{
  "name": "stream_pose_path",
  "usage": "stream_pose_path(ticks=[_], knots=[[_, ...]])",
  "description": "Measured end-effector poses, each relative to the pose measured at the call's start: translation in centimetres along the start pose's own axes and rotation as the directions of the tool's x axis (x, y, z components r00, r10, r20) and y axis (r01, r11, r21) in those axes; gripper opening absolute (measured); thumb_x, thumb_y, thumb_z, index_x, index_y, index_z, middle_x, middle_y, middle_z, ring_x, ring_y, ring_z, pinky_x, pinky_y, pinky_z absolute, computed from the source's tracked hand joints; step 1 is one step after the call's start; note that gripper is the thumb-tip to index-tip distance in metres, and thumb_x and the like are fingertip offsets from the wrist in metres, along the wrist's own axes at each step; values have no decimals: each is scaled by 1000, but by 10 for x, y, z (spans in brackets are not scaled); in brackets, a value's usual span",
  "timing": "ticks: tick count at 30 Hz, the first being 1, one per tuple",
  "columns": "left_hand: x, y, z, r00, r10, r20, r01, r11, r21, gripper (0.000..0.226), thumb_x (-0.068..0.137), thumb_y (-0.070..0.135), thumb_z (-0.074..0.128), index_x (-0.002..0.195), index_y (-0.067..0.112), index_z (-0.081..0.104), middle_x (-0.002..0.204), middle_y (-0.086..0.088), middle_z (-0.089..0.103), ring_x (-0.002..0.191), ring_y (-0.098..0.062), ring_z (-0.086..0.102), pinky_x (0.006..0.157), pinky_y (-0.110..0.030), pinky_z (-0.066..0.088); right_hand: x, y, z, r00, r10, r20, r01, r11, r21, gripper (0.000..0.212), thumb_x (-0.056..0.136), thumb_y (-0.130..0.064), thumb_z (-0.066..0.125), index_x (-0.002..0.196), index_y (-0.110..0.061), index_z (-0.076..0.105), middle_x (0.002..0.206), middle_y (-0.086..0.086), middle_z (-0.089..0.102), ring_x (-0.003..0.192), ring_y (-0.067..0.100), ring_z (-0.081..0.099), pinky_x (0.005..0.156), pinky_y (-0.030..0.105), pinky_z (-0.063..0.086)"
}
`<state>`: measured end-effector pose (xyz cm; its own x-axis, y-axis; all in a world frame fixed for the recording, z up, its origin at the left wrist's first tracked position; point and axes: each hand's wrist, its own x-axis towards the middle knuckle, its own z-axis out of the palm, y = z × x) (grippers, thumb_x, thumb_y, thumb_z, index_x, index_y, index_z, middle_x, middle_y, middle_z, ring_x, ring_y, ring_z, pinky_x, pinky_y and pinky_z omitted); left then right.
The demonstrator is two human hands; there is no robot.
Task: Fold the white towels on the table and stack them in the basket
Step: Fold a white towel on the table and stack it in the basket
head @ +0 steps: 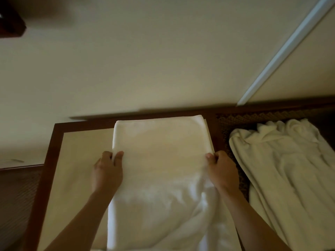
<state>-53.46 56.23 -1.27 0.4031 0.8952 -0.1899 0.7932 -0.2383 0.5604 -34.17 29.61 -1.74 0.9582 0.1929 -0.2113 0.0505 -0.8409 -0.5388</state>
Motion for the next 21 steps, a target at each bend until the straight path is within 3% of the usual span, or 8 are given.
stream_pose_path(ticks=[3,7,12,17,21], knots=[[-9,2,5,997,12,-71,-10,999,34,36,103,51,47,94,17,54,85,-3,59,79,-29,53,67,-37,42,-1,2,5,1000,-3,-8,3,999,-41,27,105,-39,48,102,-14,57,98,6,65,94,32,63,71,36,40],[-14,-4,-1,999,-27,-36,26,999,-32,39,106,50,39,93,17,57,82,-1,60,80,-27,53,71,-37,40,2,-2,2,1000,17,-3,-17,1000,-27,29,106,-40,48,110,-12,57,105,7,65,98,32,64,72,36,42],[-42,-17,-8,999,-16,33,16,1000,-4,43,106,48,38,80,16,52,72,-3,57,69,-24,51,65,-38,39,-7,0,8,982,-138,-131,112,976,-189,36,106,-42,41,106,-8,55,98,13,66,90,36,66,69,42,49],[-40,-16,6,997,25,-74,-12,985,172,41,103,57,38,95,19,51,93,-8,63,85,-39,61,71,-42,45,0,-1,10,987,-90,-135,74,990,-120,33,108,-41,39,110,-11,54,104,14,67,94,38,65,74,44,49],[-38,-18,1,1000,25,6,-25,997,67,34,103,50,46,109,18,55,105,-9,64,99,-37,59,78,-41,43,1,0,5,995,-47,-82,46,999,-18,34,105,-45,45,114,-14,52,107,12,66,97,38,65,77,42,48]])
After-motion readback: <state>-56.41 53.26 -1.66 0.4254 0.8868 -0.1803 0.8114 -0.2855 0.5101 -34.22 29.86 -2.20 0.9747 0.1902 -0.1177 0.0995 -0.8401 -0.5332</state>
